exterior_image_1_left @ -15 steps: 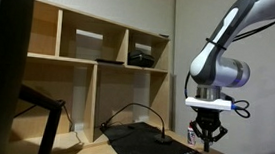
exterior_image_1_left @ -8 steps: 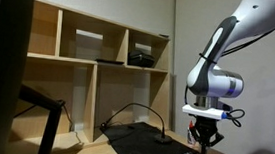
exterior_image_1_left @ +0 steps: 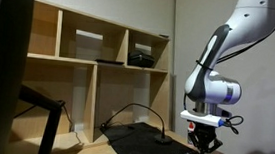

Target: Press a button on the keyboard

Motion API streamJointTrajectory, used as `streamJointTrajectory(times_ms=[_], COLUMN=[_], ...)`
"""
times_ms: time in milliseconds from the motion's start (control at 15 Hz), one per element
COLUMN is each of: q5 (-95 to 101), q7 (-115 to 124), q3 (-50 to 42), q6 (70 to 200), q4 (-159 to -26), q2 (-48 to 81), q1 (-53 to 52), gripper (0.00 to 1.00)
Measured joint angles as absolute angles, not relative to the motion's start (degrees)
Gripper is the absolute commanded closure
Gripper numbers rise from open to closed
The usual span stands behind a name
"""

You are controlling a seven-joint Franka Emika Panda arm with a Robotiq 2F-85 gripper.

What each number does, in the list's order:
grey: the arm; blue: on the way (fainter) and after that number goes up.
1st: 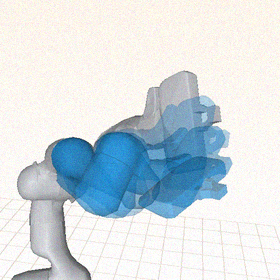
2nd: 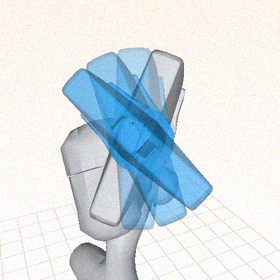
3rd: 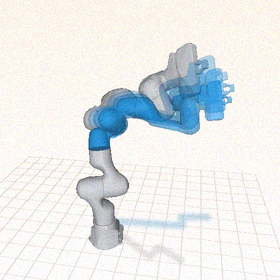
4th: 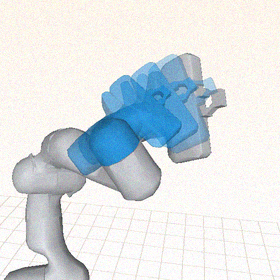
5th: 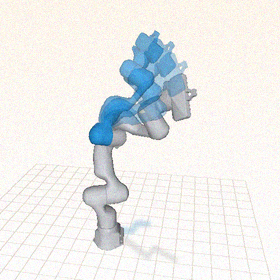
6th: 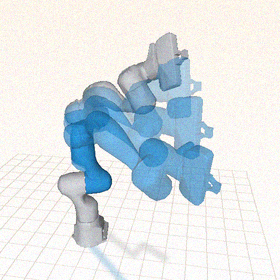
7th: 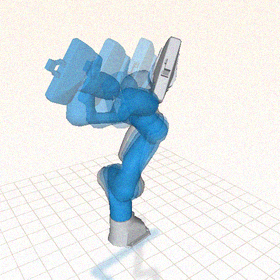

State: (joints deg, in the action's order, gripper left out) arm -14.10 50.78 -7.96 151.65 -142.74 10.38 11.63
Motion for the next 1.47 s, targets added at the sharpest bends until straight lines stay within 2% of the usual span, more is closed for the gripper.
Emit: streamJointTrajectory(times_ms=[467,1467], q5=[-18.2,-21.3], q7=[50.8,50.8], q3=[-9.7,-9.6], q6=[158.5,158.8], q4=[-141.3,-140.8], q2=[14.9,15.5], q1=[11.4,10.0], gripper=[0.99,0.99])
